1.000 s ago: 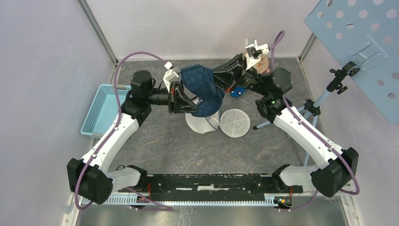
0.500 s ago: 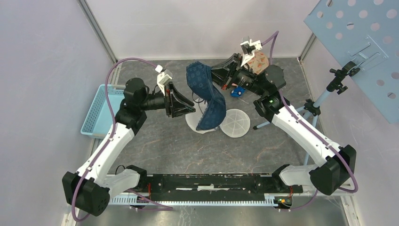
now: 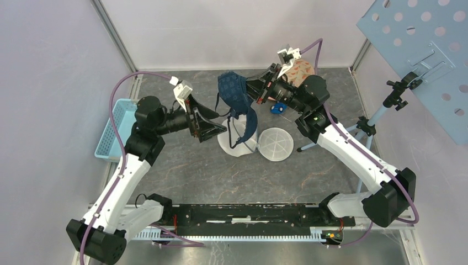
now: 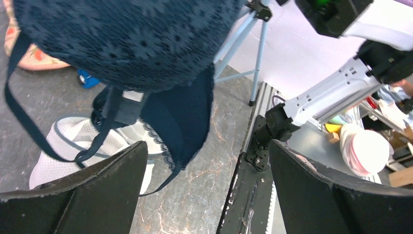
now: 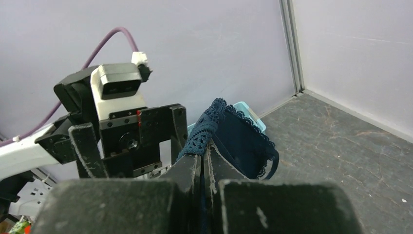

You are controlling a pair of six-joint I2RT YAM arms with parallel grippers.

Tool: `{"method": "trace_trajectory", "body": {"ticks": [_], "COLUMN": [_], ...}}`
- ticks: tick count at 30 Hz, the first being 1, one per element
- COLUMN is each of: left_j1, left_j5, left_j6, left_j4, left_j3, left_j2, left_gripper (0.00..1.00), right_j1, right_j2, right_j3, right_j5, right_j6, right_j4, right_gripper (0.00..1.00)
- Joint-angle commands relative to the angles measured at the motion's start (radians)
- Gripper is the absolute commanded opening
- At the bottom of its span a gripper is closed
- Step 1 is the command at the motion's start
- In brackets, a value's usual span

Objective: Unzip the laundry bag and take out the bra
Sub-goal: Pick up the bra from the laundry bag.

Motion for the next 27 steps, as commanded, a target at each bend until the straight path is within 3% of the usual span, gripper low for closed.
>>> {"method": "trace_trajectory", "body": {"ticks": [1,6,11,17,20,23,27], "left_j1": [0.004,0.004,0.005,0.016,0.032,0.038,0.059], "left_j5": [-0.076,-0.116,-0.059,-0.018,0.04,0.063,0.054], "left_j6": [0.001,-0.065,-0.129,-0.269,-0.403,-0.49,-0.487], "left_j4": [-0.091,-0.062,0.039,0.228,0.421,0.55,0.55], "left_j3": [0.084,0.101,0.068,-0.013,-0.065,-0.092,-0.103], "left_j2": [0.059,0.109,0.131,0.131,0.129,0.129,0.116], "left_gripper": [1.0,1.0,1.0,1.0,1.0,0.88,0.59], "right_j1": [0.029,0.057,0.069,0.075,0.075,0.075,0.073], "right_j2": [0.008,0.021,0.025,0.022,0.015,0.008,0.005], "right_j3": [0.022,0.02,0.014,0.007,-0.002,-0.011,-0.013], "right_j5": [0.04,0.001,-0.049,-0.101,-0.115,-0.116,-0.105], "right_j6": [-0.075,-0.101,-0.106,-0.097,-0.096,-0.099,-0.108], "right_j4": [0.005,0.026,0.055,0.077,0.081,0.081,0.077], "right_gripper": [0.0,0.0,0.01,0.02,0.03,0.03,0.03]}}
